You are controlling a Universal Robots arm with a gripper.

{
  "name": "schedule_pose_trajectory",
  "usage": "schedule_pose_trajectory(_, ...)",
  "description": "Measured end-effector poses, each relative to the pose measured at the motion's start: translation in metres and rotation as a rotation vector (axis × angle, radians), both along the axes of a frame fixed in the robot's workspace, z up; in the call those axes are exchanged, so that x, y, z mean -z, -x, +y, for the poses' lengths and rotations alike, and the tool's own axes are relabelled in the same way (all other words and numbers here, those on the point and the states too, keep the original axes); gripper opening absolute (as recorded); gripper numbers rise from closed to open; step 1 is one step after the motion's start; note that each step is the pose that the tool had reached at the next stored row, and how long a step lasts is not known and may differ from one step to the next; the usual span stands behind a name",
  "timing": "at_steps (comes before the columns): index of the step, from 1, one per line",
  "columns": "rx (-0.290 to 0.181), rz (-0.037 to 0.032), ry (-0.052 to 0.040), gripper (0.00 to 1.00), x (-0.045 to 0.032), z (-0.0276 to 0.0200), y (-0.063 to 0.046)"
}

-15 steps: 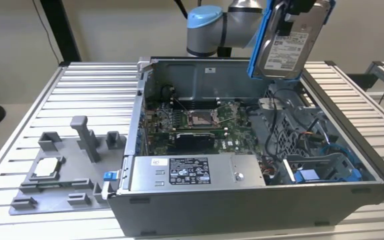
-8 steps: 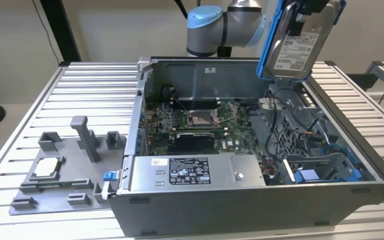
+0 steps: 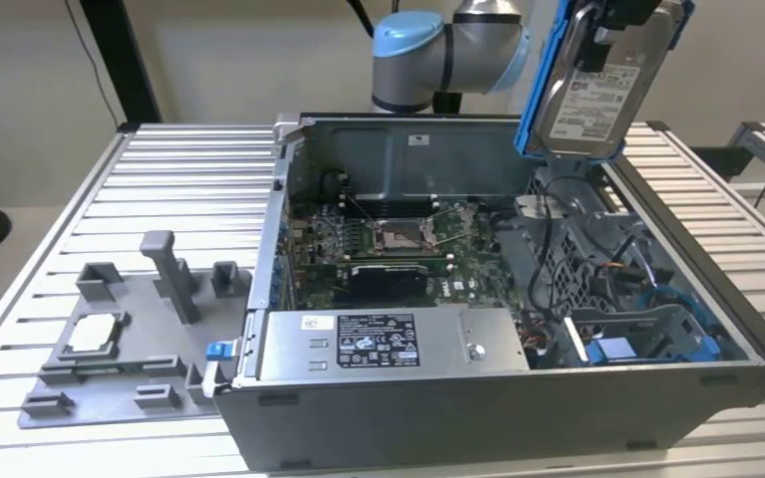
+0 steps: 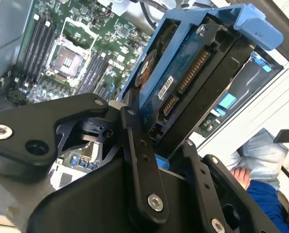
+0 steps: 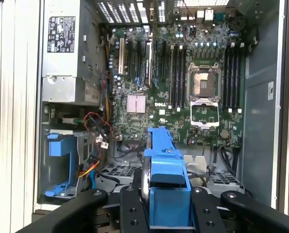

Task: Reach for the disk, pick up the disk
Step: 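Pick up the disk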

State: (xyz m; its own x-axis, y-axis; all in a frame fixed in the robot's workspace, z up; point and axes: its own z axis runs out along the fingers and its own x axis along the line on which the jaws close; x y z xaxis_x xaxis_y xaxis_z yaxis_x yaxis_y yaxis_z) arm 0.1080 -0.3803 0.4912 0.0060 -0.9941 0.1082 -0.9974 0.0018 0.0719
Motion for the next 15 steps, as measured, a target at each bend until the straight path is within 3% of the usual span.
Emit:
schedule_pose_trajectory(7,0.000,0.0000,-0.0006,0.00,-0.0001,-0.0050,-0.004)
schedule_pose_trajectory(15,0.000,0.0002,-0.0008,0.00,-0.0001,-0.0220,-0.008)
